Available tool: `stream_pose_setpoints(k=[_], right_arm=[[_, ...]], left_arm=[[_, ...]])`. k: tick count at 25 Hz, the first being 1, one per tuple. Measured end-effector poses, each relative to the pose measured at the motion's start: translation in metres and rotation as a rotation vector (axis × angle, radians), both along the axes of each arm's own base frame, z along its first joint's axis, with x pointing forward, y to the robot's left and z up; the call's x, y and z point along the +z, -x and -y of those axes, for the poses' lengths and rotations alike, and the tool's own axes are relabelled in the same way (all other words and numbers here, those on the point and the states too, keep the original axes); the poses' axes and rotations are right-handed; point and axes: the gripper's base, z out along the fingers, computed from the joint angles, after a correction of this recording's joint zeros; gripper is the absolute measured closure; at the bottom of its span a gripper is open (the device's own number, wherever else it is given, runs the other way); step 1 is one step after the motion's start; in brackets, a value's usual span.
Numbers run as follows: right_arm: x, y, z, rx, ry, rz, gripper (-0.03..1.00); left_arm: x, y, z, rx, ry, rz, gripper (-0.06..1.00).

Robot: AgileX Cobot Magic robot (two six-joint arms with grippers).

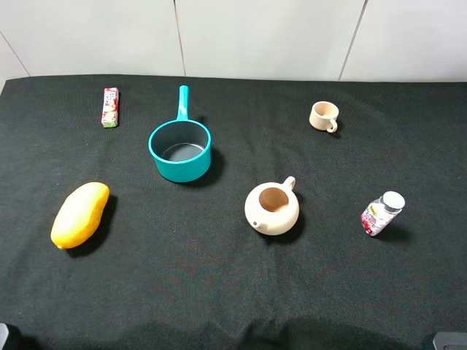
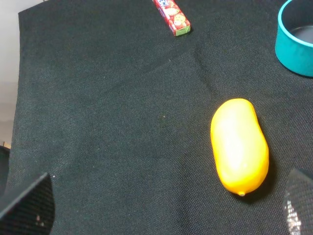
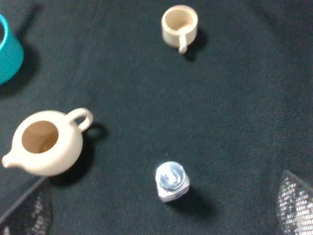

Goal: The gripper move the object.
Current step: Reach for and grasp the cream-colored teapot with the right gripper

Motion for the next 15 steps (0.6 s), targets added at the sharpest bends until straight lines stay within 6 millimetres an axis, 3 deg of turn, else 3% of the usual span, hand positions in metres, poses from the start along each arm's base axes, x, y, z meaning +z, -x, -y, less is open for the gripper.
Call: stream_pose_setpoints(k=[9, 15], right_arm=[[-0.006, -0.038, -0.015, 0.081, 0.019, -0.142, 0.27], [-0.012, -0.068, -0.038, 0.152, 0.028, -0.215, 0.27]], left_arm=[[0.0, 0.0, 0.0, 0.0, 0.0, 0.0, -0.05], [0.0, 0.0, 0.0, 0.0, 0.0, 0.0, -0.05]])
